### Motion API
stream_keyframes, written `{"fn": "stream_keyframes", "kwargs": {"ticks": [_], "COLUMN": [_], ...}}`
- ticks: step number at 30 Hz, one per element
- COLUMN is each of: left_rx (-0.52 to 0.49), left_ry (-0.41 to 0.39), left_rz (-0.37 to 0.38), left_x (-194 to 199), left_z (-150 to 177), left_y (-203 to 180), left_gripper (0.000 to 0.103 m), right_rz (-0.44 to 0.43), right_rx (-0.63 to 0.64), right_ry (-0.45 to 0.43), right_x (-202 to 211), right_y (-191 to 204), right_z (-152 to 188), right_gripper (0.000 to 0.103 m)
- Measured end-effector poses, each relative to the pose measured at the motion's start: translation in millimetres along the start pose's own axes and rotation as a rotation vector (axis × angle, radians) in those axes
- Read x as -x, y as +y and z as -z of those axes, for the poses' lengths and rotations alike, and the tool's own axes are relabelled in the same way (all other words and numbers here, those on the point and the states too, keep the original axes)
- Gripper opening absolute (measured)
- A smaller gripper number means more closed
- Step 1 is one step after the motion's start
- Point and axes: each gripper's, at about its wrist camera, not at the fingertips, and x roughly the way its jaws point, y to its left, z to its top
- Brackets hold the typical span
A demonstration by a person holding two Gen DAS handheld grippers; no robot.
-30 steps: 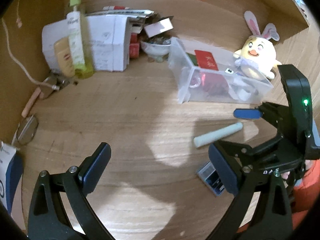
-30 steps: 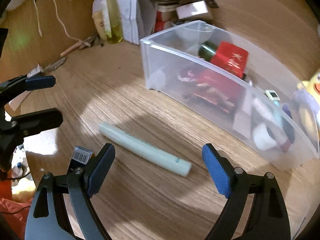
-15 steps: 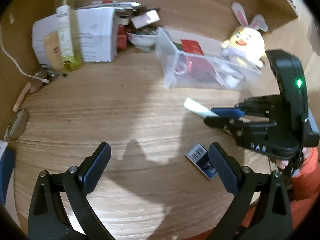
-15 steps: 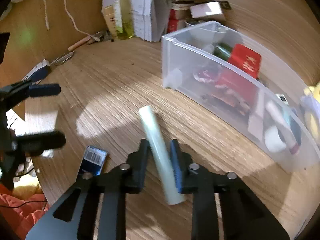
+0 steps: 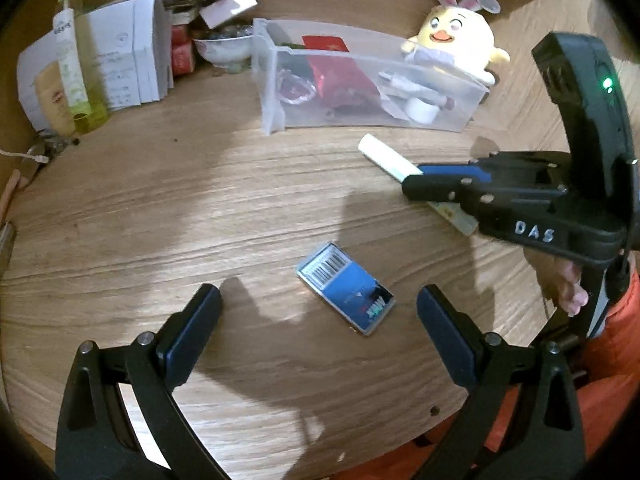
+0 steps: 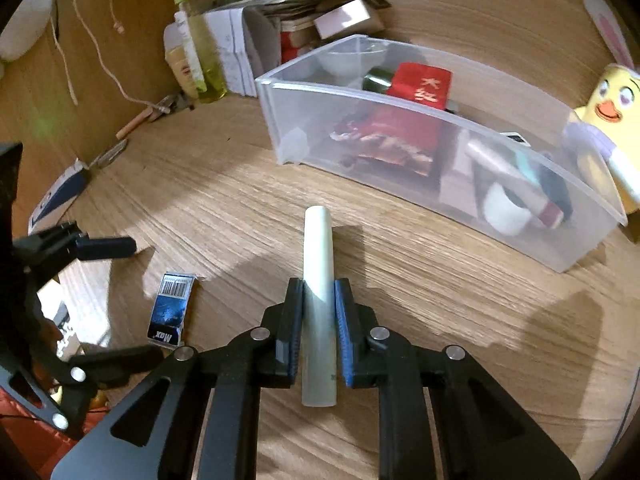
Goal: Organize objects
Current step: 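Grasp the pale white stick with the right tool while the left tool grasps the blue Max card, then carry the white stick and blue card up over the clear box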
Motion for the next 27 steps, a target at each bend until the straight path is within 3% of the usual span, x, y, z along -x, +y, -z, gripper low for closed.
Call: {"fn": "stream_keyframes", "kwargs": {"ticks": [8, 14, 16, 27], "left_rx": [-0.055, -0.079, -0.078, -0.024], "left_ry": [-0.024, -0.052, -0.058, -0.098], "left_rz": [-0.017, -0.073, -0.083, -0.081], "left_x": [-5.1, -5.4, -5.0, 6.4], "left_z": [0.1, -0.2, -0.8, -11.3], "left_y": [-13.1, -20.4, -21.4, -18.4], "left_gripper": [0.097, 0.067, 0.051, 0.051], "right_rz": [-0.005, 0.004, 0.006, 0.019], "right_rx": [-0.042, -0.062, -0.066, -0.085], "right_ry": [-0.052, -0.091, -0.101, -0.159], "right_x": [16.6, 30.5, 34.2, 54.6], "right_y": [-9.6, -16.2, -18.3, -29.3], "right_z": [0.6, 1.8, 2.1, 0.9], "right_gripper": [0.014, 0.014, 0.014, 0.014]}}
